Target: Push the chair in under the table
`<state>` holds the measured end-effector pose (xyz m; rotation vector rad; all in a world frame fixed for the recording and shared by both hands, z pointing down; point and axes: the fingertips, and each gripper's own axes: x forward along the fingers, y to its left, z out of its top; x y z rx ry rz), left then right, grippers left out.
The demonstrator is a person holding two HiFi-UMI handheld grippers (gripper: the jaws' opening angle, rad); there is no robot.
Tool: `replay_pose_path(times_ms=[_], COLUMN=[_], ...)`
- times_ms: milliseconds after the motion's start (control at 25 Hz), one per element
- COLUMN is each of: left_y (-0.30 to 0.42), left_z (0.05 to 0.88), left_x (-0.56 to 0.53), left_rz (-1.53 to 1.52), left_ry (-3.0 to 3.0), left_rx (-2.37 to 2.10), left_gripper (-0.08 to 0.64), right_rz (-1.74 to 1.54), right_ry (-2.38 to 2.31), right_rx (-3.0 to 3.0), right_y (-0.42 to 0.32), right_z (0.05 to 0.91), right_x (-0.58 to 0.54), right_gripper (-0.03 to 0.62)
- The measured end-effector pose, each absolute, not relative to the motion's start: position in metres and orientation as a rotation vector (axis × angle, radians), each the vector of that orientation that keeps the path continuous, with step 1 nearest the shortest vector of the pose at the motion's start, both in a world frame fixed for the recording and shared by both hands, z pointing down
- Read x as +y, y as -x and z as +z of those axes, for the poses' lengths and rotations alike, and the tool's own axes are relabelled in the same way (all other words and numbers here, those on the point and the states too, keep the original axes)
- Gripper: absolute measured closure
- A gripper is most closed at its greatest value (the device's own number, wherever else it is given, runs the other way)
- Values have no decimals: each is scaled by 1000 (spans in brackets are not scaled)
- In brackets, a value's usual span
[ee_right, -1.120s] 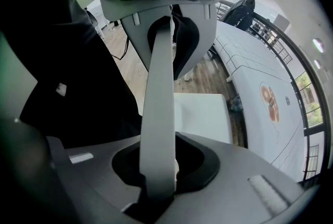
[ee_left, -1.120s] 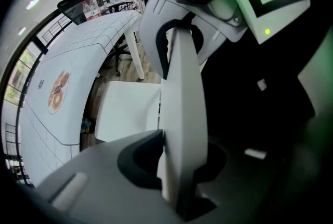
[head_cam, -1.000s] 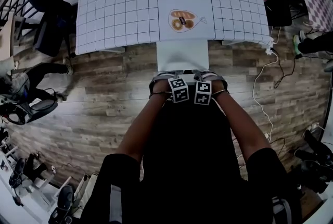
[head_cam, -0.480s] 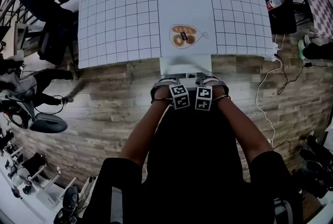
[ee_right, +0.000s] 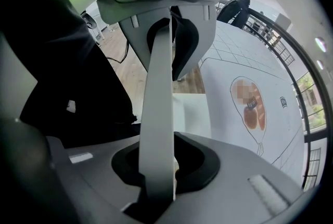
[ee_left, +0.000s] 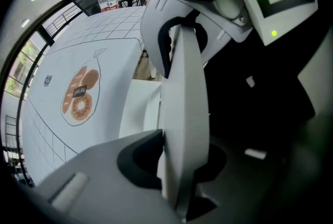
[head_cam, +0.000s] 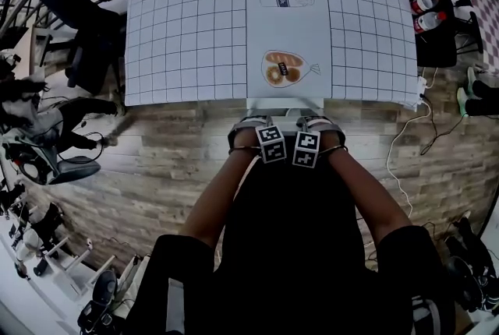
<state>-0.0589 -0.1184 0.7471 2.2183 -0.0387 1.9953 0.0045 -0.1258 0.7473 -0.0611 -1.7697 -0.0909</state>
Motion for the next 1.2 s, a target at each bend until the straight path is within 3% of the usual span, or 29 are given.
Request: replay_pose_path(times_ms=[1200], left_y=[65], left_z=[750], left_x=[-186], left_rz=[2075], left_ry=[-2172], left_rx=[-151], left_gripper=[469], right_rz=[-90], right_ry=[62], right_rx=[-1784], right_y=[0], right_z=[749], right_x=[-193], right_gripper=[517])
